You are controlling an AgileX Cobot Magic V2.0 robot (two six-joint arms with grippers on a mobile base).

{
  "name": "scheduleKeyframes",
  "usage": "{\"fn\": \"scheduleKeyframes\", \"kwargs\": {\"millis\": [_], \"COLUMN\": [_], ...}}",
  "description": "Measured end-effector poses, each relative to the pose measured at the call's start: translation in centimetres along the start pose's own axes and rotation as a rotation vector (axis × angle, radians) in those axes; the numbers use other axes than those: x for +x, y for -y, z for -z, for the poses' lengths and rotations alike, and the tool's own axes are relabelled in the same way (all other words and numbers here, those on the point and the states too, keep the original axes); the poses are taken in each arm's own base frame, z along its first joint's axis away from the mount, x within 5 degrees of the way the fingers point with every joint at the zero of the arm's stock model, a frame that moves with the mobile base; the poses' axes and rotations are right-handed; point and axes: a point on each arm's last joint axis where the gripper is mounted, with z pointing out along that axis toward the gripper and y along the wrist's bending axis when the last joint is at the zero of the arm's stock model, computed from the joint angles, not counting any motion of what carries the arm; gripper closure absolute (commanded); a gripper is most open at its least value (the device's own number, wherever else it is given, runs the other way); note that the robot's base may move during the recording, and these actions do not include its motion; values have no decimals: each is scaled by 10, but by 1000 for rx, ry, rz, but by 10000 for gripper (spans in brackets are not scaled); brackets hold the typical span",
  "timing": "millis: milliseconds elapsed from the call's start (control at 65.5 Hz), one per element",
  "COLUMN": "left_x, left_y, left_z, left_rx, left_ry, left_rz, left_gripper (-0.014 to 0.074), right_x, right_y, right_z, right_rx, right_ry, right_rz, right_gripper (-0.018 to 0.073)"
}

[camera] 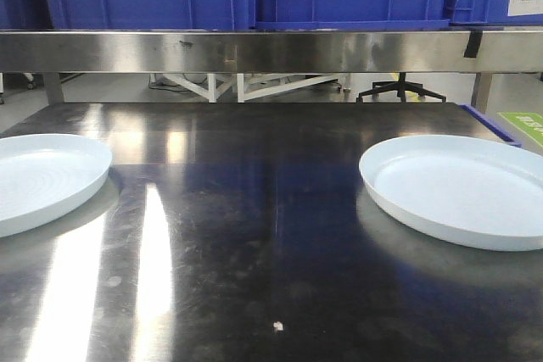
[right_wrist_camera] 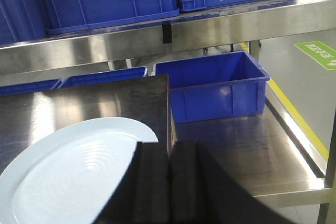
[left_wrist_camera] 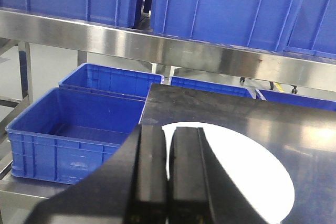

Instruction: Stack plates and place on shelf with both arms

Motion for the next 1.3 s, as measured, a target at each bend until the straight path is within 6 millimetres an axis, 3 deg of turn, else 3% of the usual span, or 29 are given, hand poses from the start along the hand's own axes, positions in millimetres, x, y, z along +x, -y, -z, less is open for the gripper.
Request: {"fn": "scheduleKeyframes", "kwargs": {"millis": [886, 977, 1038, 1130, 1206, 1298], "left_x": [0, -7, -23, -74, -129, -187], "left_y": [0, 1, 3, 9, 14, 20], "left_z": [0, 1, 1, -4, -18, -53], "left_rx": [0, -2, -8, -22, -50, -81], "left_ry": [0, -7, -33, -78, -151, -279], "left_rz": [0, 0, 0, -8, -37, -78], "left_gripper": [510, 510, 510, 510, 510, 510], "right_x": [0, 0, 0, 0, 0, 0], "right_y": [0, 0, 0, 0, 0, 0], "right_z": [0, 0, 0, 0, 0, 0], "right_rx": [0, 0, 0, 0, 0, 0], "right_ry": [0, 0, 0, 0, 0, 0], "right_rz": [0, 0, 0, 0, 0, 0], "right_gripper": [504, 504, 504, 504, 504, 504]}}
